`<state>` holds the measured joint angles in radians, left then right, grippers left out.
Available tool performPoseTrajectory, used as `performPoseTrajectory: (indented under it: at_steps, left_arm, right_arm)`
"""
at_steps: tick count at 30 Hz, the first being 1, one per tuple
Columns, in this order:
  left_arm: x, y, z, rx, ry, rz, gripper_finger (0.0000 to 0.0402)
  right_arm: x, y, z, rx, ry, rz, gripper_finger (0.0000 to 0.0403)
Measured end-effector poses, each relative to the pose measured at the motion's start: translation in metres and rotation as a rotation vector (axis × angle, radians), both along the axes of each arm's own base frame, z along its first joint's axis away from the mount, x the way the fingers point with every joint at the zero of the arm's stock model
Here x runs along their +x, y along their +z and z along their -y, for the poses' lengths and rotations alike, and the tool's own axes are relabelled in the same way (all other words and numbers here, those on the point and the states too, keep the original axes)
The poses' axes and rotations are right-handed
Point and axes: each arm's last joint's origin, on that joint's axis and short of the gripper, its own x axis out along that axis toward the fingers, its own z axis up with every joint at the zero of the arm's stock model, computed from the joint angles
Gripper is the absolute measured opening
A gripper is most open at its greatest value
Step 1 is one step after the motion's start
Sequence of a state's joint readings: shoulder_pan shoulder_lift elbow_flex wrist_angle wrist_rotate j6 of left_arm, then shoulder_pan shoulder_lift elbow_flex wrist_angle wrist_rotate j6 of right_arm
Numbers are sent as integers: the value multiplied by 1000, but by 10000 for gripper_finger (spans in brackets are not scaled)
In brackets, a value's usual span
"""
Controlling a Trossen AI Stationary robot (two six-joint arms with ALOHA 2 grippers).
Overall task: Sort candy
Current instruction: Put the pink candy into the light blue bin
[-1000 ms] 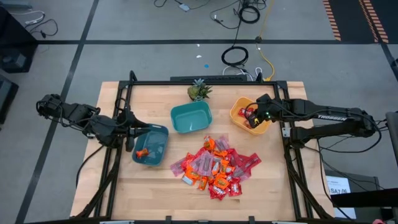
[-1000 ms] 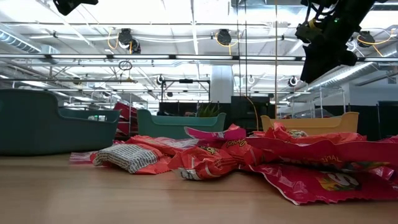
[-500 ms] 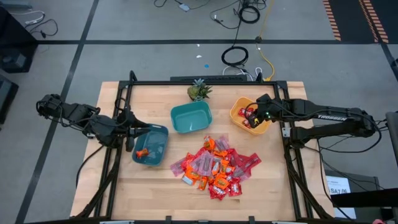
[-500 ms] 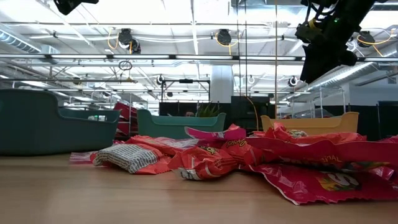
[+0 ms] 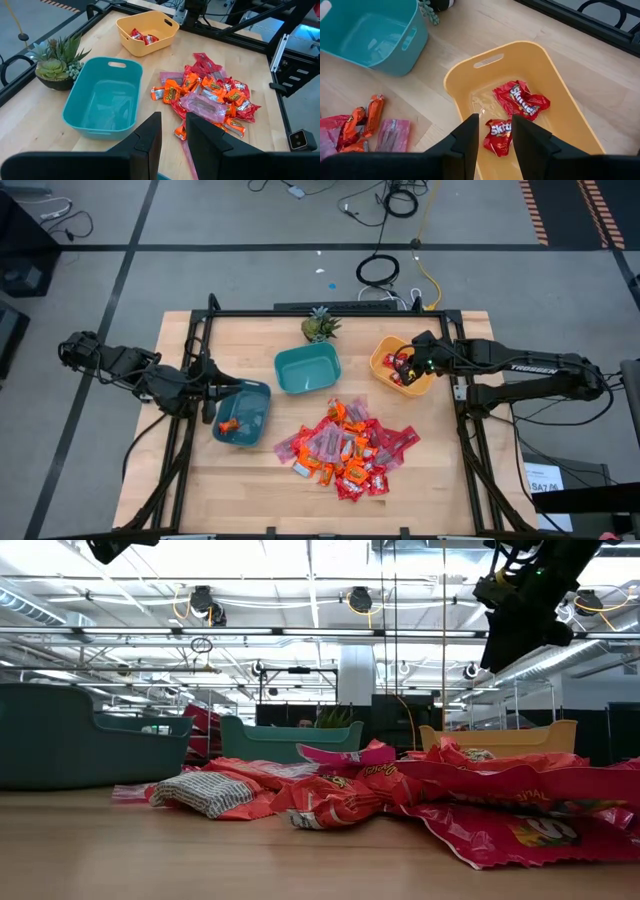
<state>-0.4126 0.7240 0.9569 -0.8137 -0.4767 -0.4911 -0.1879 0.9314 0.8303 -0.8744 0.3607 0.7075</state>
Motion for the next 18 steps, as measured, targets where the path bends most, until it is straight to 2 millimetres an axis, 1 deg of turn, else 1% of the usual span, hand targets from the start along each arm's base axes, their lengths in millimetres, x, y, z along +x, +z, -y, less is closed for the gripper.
performPoseTrajectory:
  at_steps: [11,18]
  left_arm:
    - [0,0,0,1,0,-2,98]
    - [0,0,0,2,-1,-3,98]
  right_arm:
    - [7,5,1,-48,48,68,107]
    - [15,10,-3,-74,166,118,106]
